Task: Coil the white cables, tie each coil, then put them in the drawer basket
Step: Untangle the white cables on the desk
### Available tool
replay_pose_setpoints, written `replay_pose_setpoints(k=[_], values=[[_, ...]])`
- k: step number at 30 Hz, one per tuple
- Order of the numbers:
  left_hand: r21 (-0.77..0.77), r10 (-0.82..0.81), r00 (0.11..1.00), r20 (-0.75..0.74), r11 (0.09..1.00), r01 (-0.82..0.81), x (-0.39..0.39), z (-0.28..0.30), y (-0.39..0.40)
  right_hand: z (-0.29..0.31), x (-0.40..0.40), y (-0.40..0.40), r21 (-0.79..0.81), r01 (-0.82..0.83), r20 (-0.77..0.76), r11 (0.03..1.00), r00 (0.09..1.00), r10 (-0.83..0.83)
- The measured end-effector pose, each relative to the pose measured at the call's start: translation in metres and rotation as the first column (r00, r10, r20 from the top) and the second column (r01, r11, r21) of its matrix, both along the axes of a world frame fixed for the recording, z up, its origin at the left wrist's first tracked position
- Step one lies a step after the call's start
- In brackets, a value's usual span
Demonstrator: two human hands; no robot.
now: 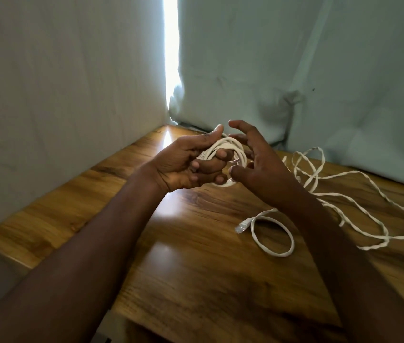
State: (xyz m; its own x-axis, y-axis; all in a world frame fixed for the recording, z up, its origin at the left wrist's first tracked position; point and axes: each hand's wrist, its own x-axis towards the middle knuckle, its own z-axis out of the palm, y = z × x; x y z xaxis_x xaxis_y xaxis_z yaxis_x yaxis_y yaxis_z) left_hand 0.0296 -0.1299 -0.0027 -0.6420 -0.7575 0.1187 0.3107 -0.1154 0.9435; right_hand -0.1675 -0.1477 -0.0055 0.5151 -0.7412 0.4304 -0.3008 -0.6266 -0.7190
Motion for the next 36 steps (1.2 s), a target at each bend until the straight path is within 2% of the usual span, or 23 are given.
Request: replay_pose_setpoints(k=[7,9,10,13,16,18,21,23,26,28,30,31,34,36], values=[[-0.076,-0.017,1.000,-0.014,0.997,0.016,-0.007,-0.004,-0.002,-0.003,-0.007,-0.007,-0.037,-0.087,0.018,0.996,0.996,0.087],[-0.066,0.036,0.998,-0.051,0.997,-0.039,-0.007,-0.002,-0.001,-0.006,-0.007,-0.010,-0.086,-0.041,0.049,0.995,0.998,0.046],[-0.037,0.058,0.993,-0.099,0.997,-0.062,-0.006,-0.001,-0.002,-0.007,-0.007,-0.010,-0.138,0.033,0.091,0.990,0.996,-0.021],[0.034,0.059,0.956,-0.286,0.998,-0.051,-0.003,0.000,-0.005,-0.010,-0.006,-0.009,-0.380,0.270,0.197,0.885,0.958,-0.208],[0.052,0.021,0.904,-0.428,0.999,0.001,0.000,-0.004,-0.011,-0.010,0.005,-0.004,-0.595,0.346,0.132,0.726,0.933,-0.336],[0.053,-0.032,0.832,-0.553,0.996,0.074,0.003,-0.005,-0.012,-0.006,0.009,0.000,-0.603,0.346,0.097,0.719,0.926,-0.365],[0.051,-0.048,0.635,-0.771,0.989,0.137,0.012,-0.003,-0.012,-0.001,0.005,0.002,-0.565,0.268,-0.056,0.780,0.931,-0.361],[0.111,0.099,0.559,-0.823,0.994,-0.013,0.020,-0.001,-0.014,-0.003,0.006,0.003,-0.561,0.216,-0.163,0.799,0.918,-0.362],[0.306,0.385,0.442,-0.811,0.921,-0.241,0.029,0.001,-0.019,-0.007,0.015,0.011,-0.561,0.123,-0.270,0.818,0.908,-0.322],[0.335,0.429,0.396,-0.812,0.898,-0.285,0.027,0.003,-0.019,-0.008,0.024,0.019,-0.575,0.078,-0.307,0.815,0.902,-0.303],[0.314,0.439,0.431,-0.788,0.890,-0.331,0.022,0.004,-0.020,-0.007,0.029,0.024,-0.570,0.039,-0.346,0.821,0.894,-0.283],[0.271,0.448,0.491,-0.747,0.880,-0.391,0.019,0.006,-0.021,-0.007,0.030,0.025,-0.565,0.027,-0.359,0.825,0.892,-0.275],[0.034,0.494,0.705,-0.509,0.830,-0.557,0.007,0.008,-0.019,-0.007,0.027,0.024,-0.550,0.010,-0.361,0.835,0.899,-0.248],[-0.129,0.553,0.759,-0.344,0.772,-0.622,0.000,0.006,-0.019,-0.007,0.024,0.023,-0.525,0.009,-0.317,0.851,0.926,-0.205]])
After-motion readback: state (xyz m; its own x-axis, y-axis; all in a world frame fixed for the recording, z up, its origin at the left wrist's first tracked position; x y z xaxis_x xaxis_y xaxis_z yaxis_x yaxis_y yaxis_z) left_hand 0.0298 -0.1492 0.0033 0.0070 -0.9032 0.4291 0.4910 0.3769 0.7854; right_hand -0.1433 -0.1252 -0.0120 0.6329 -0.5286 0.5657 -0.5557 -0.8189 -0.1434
